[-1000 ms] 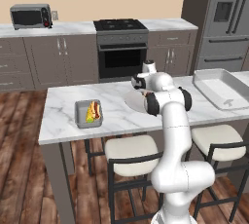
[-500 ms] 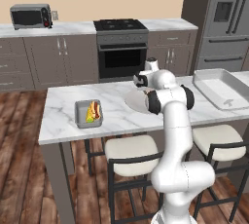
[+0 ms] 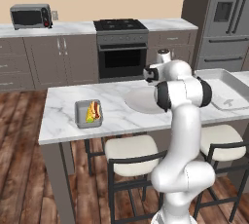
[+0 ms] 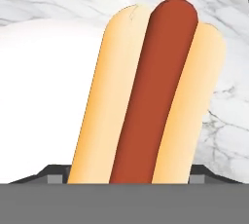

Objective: Place one cooked food and one vegetable from the large plate to each tupperware container.

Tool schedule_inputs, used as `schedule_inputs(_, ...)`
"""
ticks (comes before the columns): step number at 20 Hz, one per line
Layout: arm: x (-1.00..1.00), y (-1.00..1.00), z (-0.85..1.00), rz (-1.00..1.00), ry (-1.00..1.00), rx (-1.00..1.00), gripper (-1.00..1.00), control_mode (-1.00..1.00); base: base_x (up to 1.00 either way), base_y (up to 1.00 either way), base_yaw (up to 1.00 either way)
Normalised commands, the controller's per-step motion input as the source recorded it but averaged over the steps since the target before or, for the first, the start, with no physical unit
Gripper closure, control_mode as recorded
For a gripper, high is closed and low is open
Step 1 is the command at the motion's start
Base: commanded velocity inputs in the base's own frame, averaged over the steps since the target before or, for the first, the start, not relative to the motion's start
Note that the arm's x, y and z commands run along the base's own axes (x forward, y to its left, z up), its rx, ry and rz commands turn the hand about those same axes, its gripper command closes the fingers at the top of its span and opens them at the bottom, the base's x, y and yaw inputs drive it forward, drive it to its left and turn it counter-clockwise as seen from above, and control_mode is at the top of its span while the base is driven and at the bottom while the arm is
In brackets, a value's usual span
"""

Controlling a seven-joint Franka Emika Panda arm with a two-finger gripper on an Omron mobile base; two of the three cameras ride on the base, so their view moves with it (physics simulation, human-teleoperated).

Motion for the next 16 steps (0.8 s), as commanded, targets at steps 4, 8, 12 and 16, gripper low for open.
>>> schedule_inputs(4, -0.65, -0.75, 0.73, 0.07, -0.02, -0.05, 1.00, -1.00, 0.00, 0.00, 0.00)
schedule_inputs(8, -0.44, -0.75, 0.93, 0.13, -0.05, -0.12, 1.00, -1.00, 0.00, 0.00, 0.00)
schedule_inputs(12, -0.48, -0.76, 0.77, 0.18, -0.03, -0.12, 1.00, -1.00, 0.00, 0.00, 0.00)
schedule_inputs(16, -0.67, -0.85, 0.81, 0.17, -0.01, -0.05, 1.00, -1.00, 0.00, 0.00, 0.00)
